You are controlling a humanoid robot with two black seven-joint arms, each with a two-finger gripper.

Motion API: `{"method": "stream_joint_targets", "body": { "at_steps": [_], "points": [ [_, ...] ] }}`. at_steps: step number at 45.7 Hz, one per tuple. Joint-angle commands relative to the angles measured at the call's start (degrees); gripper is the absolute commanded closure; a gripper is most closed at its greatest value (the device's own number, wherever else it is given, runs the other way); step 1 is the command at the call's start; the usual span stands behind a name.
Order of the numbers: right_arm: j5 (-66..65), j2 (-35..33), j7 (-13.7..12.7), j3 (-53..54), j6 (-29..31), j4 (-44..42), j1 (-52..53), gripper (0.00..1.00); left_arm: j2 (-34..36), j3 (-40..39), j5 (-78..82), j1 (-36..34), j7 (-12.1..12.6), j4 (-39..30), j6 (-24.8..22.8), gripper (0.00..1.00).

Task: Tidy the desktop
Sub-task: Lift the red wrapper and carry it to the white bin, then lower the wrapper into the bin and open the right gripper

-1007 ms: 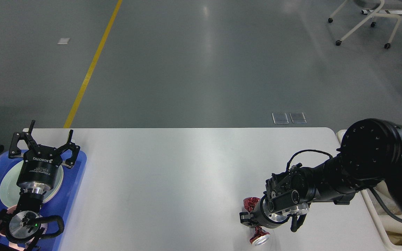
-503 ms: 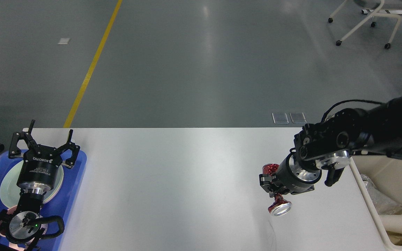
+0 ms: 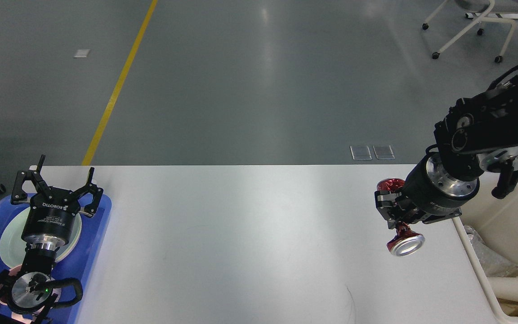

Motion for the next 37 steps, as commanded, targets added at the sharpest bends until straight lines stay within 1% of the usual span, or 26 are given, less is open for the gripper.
{"method": "stream_joint_targets", "body": {
  "at_steps": [1,5,9,16,20,25,33,37],
  "points": [
    [0.03,-0.66,0.00,-0.78,-0.46,-0.18,0.20,1.00,0.00,0.00,0.00,0.00,0.00,0.00,0.00,0.04],
    [0.55,-0.84,0.00,-2.53,-0.90,-1.15,0.02,1.00,0.00,0.00,0.00,0.00,0.00,0.00,0.00,0.04],
    [4.41,-1.10,0.00,-5.52,-1.17,-2.55,-0.68,1.00,0.00,0.00,0.00,0.00,0.00,0.00,0.00,0.04],
    [13.03,-3.03,0.09,-12.73,-3.54,-9.40,-5.51,1.00,0.00,0.00,0.00,0.00,0.00,0.00,0.00,0.04],
    [14.70,-5.40,0.09,-15.19,-4.16,-15.02,-9.99,1.00,0.00,0.00,0.00,0.00,0.00,0.00,0.00,0.04],
    [14.88,-10.06,0.00,-15.46,-4.16,-22.75,-17.10,1.00,0.00,0.00,0.00,0.00,-0.09,0.00,0.00,0.04],
    [14.97,-14.81,0.09,-13.62,-4.16,-38.04,-31.34,1.00,0.00,0.00,0.00,0.00,-0.09,0.00,0.00,0.04],
    [14.97,-17.27,0.09,-9.93,-4.51,-46.13,-39.33,1.00,0.00,0.00,0.00,0.00,-0.09,0.00,0.00,0.04]
  ]
}}
